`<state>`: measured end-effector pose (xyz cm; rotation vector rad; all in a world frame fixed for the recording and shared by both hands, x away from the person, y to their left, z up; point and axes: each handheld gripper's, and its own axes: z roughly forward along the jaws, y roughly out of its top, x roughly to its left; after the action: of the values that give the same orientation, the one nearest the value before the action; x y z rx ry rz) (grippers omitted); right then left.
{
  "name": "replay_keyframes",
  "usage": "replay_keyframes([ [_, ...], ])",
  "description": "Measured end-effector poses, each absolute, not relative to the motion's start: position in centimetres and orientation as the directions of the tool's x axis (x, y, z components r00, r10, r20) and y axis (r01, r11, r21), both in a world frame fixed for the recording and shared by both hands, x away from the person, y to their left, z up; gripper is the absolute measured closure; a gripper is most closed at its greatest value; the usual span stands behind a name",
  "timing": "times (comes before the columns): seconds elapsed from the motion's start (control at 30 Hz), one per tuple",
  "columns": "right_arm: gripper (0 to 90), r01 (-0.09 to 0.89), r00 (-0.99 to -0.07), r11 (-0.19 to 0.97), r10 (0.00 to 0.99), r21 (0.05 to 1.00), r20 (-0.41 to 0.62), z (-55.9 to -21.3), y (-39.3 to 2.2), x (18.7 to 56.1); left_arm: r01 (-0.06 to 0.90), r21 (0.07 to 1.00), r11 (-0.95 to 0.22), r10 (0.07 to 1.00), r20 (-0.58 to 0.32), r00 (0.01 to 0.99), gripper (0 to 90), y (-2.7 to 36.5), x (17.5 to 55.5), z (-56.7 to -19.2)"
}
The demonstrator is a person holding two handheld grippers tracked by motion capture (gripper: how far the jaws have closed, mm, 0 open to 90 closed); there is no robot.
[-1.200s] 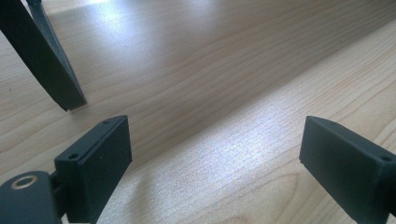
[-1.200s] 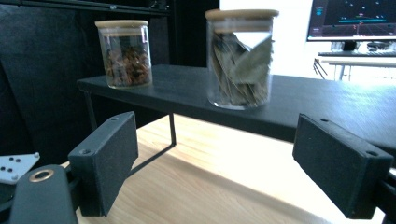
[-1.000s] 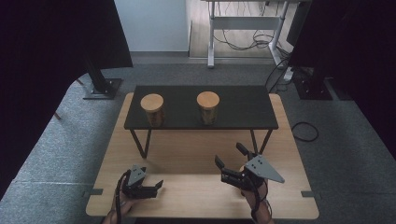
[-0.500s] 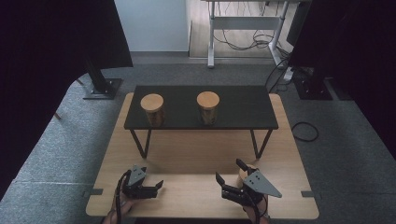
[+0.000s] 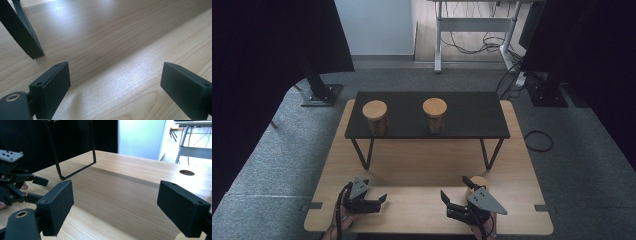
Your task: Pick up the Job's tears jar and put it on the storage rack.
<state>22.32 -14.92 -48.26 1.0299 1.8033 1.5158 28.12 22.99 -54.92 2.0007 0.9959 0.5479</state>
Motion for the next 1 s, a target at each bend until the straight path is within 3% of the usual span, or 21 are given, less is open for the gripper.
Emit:
replay_keyframes([
  [1.0, 12.9, 0.214, -0.588, 0.018, 0.801, 0.977, 0.114, -49.7, -20.9, 21.7, 0.456, 0.829, -0.326, 0.807, -0.007, 0.590, 8.4, 23.5, 28.3, -54.9],
])
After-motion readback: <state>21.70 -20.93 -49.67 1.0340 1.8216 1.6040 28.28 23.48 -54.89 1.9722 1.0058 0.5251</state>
